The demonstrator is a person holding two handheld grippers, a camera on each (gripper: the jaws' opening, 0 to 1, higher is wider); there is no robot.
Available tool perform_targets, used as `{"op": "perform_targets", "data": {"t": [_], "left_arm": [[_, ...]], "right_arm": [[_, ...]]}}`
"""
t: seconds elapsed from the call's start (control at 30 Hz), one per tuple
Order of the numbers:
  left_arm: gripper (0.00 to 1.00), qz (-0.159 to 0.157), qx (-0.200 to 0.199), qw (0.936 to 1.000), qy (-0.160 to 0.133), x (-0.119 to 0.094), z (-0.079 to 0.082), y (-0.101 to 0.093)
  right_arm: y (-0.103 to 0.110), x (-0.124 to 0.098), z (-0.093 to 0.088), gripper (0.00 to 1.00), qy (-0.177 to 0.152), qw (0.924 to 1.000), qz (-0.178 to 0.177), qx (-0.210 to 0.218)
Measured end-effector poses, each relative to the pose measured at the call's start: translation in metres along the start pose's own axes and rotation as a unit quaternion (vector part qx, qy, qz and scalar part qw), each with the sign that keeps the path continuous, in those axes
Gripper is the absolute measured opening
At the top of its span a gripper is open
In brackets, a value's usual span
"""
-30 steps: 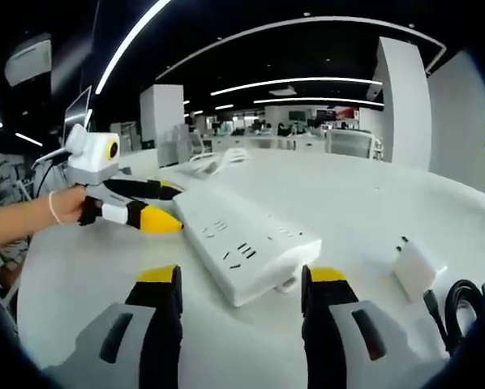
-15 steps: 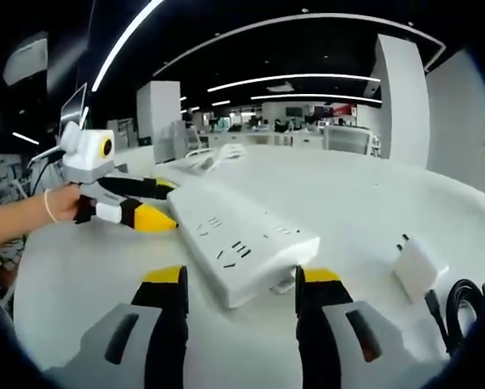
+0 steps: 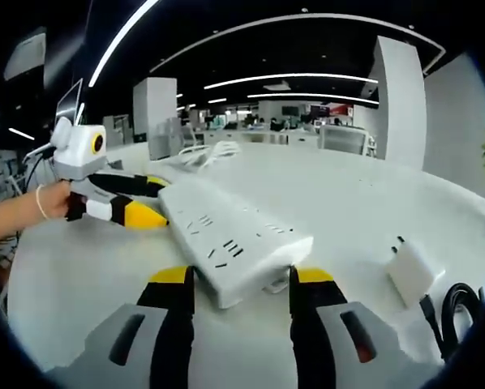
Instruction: Straighten the power strip on the desk, plug the charger into it
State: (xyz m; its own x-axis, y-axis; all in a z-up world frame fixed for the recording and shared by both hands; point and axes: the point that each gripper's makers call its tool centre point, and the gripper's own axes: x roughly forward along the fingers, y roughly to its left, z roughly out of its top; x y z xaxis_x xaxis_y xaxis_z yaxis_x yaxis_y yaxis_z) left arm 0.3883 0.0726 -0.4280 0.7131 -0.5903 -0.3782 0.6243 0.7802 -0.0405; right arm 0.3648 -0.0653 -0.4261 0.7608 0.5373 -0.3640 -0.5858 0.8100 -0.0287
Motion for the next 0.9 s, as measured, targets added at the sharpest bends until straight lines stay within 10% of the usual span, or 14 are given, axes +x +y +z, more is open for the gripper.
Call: {"op": "perform_targets", "data": {"t": [0.9], "left_arm": [[0.46,0.013,-0.017,0.9998,0.000,0.001,0.002,0.004]], "right_arm": [[-0.016,0.012,0.004,0.47,0.010,0.9993,0.032,-0.017]]}}
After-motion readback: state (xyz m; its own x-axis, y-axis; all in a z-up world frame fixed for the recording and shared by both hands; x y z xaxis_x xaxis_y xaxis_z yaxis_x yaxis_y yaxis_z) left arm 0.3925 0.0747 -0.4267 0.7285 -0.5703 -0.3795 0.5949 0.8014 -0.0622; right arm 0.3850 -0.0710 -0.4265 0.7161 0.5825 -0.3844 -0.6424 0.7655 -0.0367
